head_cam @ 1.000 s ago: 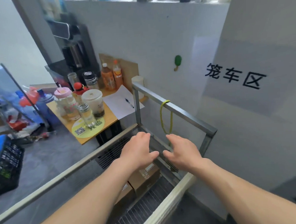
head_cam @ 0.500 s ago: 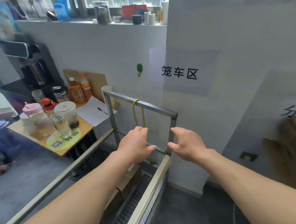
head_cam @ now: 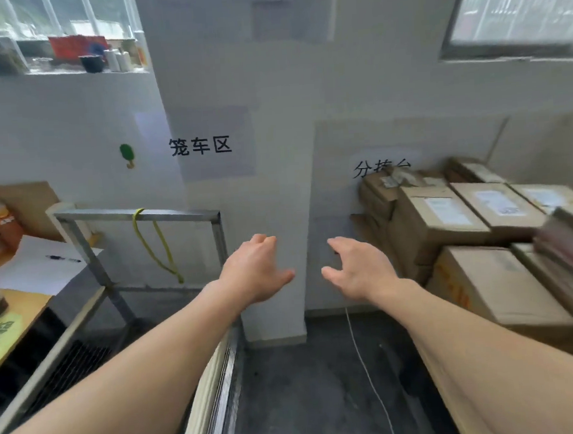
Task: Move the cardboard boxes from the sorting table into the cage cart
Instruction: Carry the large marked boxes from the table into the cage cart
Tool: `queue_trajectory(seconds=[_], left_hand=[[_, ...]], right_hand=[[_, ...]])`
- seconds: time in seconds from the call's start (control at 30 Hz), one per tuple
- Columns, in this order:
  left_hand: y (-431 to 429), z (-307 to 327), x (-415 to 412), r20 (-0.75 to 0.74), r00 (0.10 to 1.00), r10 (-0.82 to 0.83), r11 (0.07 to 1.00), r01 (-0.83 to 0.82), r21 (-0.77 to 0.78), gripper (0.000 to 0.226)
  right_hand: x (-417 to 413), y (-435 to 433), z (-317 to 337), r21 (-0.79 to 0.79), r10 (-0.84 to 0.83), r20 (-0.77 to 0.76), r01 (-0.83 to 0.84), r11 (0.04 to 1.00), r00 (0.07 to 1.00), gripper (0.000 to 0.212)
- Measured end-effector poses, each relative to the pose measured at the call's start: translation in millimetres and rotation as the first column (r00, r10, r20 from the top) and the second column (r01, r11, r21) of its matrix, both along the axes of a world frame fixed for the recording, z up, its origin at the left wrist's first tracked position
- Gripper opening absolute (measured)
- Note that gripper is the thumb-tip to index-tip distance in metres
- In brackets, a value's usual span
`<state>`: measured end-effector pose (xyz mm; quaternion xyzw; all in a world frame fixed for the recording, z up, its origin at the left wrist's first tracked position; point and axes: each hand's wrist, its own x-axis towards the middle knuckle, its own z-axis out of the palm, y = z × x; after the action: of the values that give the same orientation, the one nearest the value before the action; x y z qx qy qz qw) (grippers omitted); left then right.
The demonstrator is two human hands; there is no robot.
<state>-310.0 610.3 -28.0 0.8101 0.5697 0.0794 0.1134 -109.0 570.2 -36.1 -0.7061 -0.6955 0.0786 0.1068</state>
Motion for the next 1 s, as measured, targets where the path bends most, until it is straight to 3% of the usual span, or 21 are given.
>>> queue_trajectory(seconds=[0.4,0.73,1.0], left_hand=[[-115.3,19.8,187.2,0.049,0.946,-0.319,0.948,0.319,0.008,0.080],[-208.0,23.5,295.2,0.072,0.897,-0.437,0.900,0.436,0.028,0.081],[-242.5,31.3,337.3,0.088,0.820,-0.565,0.824,0.565,0.028,0.076]], right_hand=[[162.1,-167.6,23.8,0.067,-0.291,-0.038,0.293,0.954,0.956,0.056],[254.3,-279.4,32.6,0.105,-0.395,-0.022,0.395,0.913,0.919,0.039],[279.4,-339.1,32.5,0.089,-0.555,-0.005,0.553,0.828,0.832,0.058]])
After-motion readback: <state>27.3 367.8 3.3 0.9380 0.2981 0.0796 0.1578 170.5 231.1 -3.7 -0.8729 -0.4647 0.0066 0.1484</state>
